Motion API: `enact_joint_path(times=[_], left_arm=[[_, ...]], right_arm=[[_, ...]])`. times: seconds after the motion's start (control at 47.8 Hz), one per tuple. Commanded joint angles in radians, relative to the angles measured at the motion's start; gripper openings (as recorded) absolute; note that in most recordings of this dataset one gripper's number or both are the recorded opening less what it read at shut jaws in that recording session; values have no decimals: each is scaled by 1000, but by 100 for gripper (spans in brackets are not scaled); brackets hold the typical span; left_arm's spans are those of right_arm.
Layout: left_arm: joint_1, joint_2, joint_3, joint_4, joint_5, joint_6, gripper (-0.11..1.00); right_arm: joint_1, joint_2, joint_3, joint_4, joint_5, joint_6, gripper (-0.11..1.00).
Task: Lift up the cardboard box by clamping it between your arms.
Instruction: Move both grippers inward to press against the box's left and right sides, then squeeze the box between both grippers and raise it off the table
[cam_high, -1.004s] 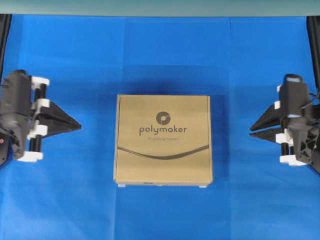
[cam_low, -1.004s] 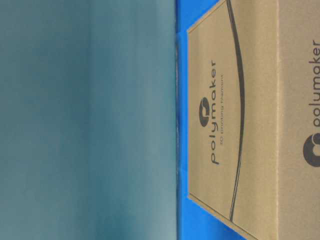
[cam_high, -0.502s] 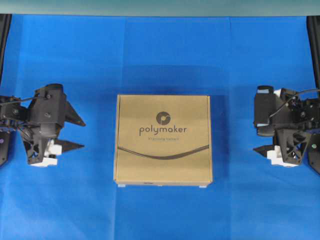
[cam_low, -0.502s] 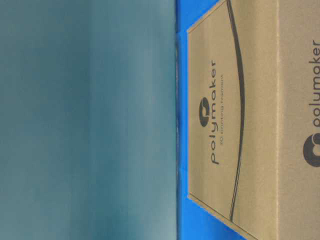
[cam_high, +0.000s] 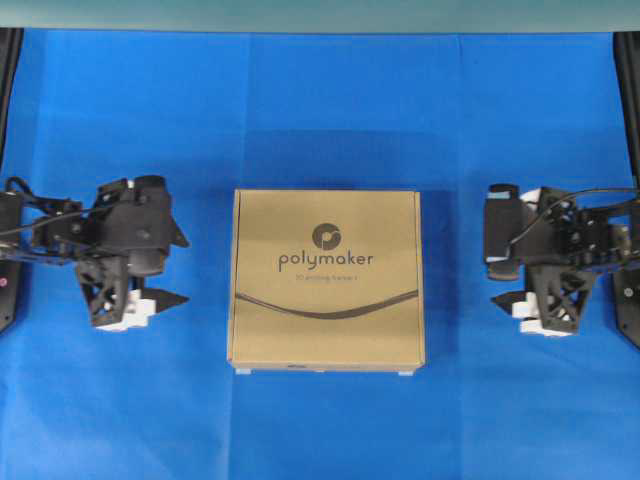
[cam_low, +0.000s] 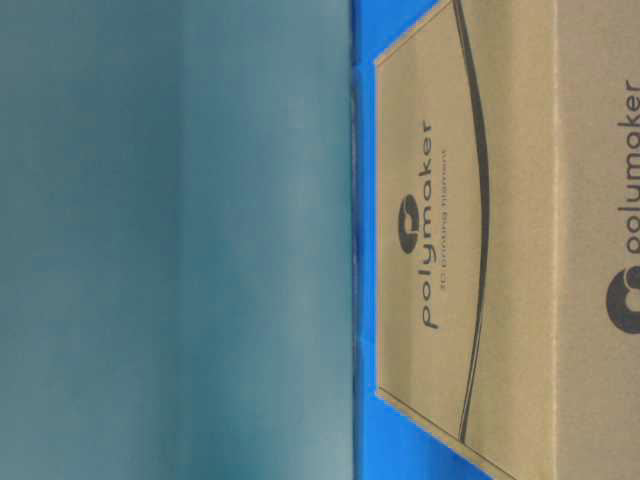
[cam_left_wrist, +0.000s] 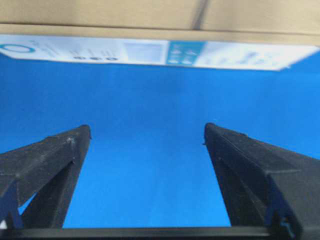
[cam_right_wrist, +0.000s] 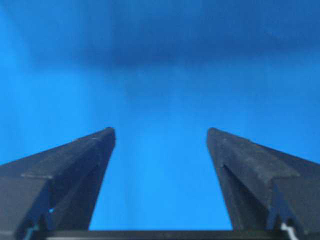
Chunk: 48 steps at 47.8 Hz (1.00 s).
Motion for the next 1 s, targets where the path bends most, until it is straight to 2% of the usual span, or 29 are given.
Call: enact_joint_path(times=[0.0,0.376,0.69,0.983], left_arm=[[11,43,-17,2,-38,2,90],[20,206,-72,2,-109,6,90],[20,278,-127,3,-118,8,90],[26,301,-169,3,-103,34,90]], right_arm=[[-2,35,-11,-3,-54,-3,100],[-11,247,-81,-3,-230,-6,100],[-15,379,-178,-5,-267,-11,100],[-15,411,-215,-3,-272,-18,100]])
